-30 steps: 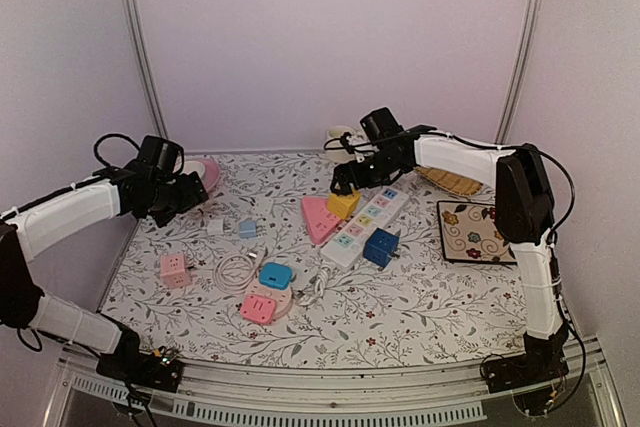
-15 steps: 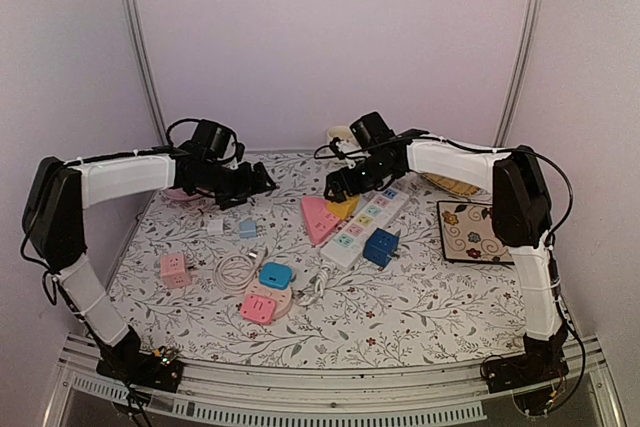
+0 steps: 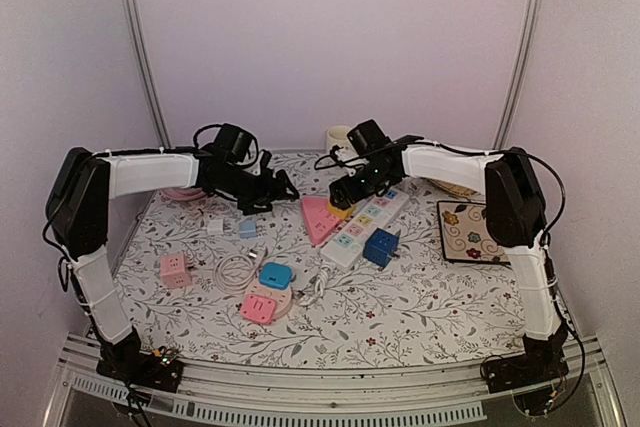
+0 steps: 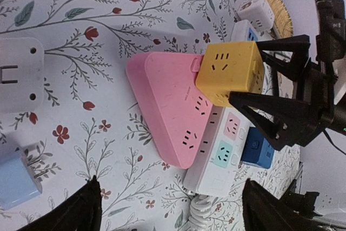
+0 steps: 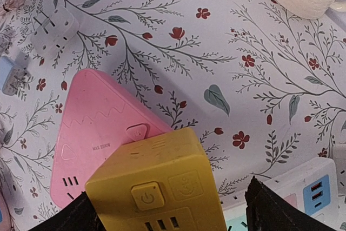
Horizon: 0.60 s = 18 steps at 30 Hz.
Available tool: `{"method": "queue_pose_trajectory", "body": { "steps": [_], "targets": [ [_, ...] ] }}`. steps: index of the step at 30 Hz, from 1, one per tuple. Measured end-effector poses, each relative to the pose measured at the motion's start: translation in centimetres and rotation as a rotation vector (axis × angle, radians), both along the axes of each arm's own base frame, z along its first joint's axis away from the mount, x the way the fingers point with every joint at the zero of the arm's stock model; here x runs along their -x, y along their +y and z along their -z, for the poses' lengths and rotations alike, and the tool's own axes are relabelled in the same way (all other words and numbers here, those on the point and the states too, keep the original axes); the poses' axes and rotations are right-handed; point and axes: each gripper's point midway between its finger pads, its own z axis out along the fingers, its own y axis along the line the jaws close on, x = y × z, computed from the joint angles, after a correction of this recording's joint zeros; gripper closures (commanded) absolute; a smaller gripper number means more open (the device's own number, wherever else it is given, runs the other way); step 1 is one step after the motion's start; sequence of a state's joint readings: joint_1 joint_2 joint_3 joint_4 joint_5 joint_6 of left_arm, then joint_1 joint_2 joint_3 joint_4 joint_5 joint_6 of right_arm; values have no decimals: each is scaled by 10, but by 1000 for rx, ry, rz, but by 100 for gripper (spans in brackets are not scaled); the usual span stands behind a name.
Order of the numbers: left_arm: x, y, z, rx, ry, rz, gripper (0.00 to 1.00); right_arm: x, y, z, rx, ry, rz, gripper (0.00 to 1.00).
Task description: Pull the plug off the socket
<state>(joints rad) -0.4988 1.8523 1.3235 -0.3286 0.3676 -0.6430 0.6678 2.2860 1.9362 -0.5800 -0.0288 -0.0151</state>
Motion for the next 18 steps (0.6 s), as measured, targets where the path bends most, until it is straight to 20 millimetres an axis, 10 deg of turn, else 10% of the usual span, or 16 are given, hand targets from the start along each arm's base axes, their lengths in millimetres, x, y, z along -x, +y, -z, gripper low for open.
{"method": "queue_pose_trajectory", "body": {
  "steps": [18],
  "targets": [
    [8, -8, 11, 38, 65, 31, 11, 12, 13, 5, -17, 30, -64, 70]
  ]
}}
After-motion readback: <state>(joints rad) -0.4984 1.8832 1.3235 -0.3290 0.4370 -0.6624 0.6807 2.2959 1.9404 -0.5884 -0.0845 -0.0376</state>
